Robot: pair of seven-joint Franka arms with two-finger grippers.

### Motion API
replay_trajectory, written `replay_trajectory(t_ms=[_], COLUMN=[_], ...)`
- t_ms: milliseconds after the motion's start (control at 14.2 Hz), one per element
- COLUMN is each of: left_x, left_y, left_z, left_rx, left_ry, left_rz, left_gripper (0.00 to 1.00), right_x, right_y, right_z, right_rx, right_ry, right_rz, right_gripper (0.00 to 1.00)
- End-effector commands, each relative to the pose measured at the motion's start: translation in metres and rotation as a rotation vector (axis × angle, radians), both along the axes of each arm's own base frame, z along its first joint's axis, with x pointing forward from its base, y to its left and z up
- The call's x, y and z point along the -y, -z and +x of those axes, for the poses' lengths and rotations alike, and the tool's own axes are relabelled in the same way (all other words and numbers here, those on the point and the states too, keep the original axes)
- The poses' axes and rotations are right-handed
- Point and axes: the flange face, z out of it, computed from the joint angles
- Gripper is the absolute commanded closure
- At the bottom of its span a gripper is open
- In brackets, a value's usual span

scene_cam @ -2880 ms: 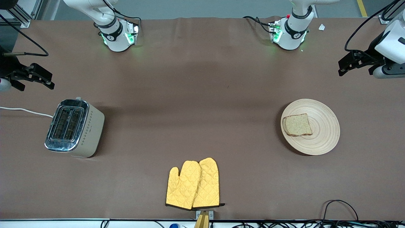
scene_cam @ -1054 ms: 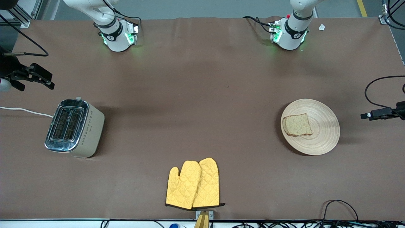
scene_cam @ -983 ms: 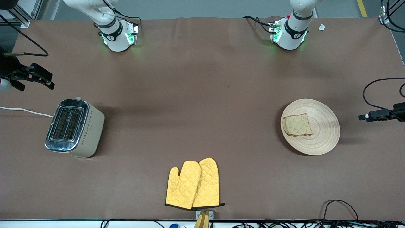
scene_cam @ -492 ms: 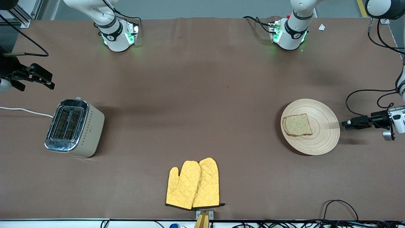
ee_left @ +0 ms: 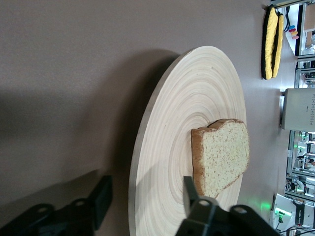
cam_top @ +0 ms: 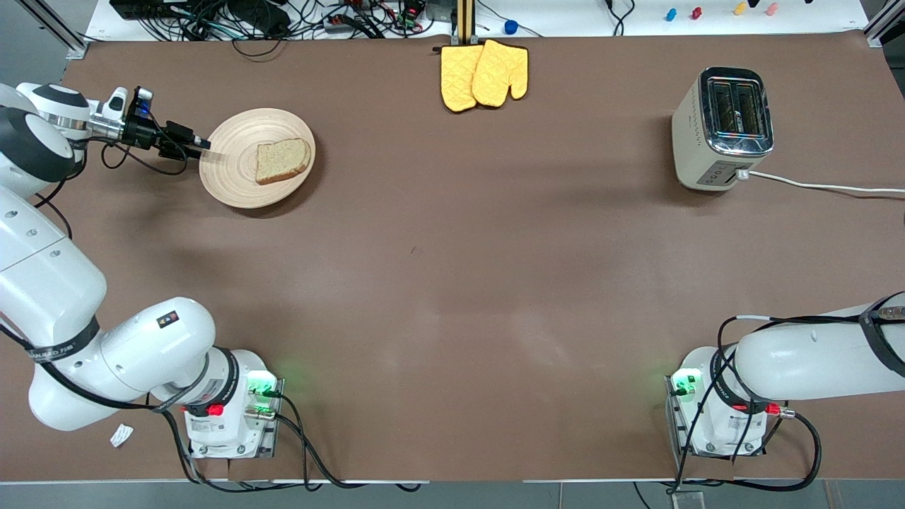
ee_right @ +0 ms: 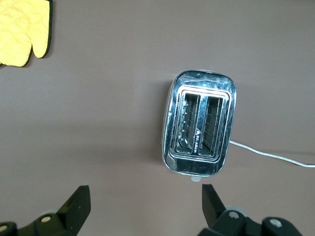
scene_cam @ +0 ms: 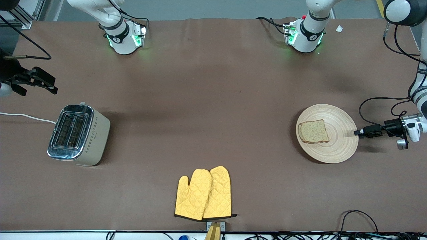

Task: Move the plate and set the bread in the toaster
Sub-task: 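Grip the wooden plate's rim with the left gripper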

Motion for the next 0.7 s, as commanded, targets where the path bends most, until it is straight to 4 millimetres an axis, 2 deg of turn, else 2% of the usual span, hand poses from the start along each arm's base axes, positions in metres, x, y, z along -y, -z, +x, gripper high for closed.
replay_trajectory(t_ms=[0,211,351,492,632], left_x=[0.004,0.006,0.008,0.016,0.033], left_y=[0.006,0.006,0.006,0.002,-0.004], left_z=[0.004,0.005,0.005,0.008,0.012], left_rx=[0.019,0.019,0.020,0.022,0.022], left_ry=[0.004,0.007,0.012,0.029,0.065], left_rz=[-0.019,-0.022,-0.029,-0.048,-0.096], left_gripper=[0.57,0.84,0.99,1.00,1.00], right_x=[-0.001,0.000,-0.001,-0.001,0.000], right_y=[0.000,0.000,0.000,0.000,0.000], right_z=[-0.002,-0.002,-0.002,-0.002,-0.002], right_rx=[0.003,0.003,0.003,0.003,0.003], right_ry=[0.000,0.000,0.000,0.000,0.002], right_rz=[-0.010,-0.010,-0.008,-0.008,-0.008], right_gripper=[0.00,0.00,0.00,0.00,0.00])
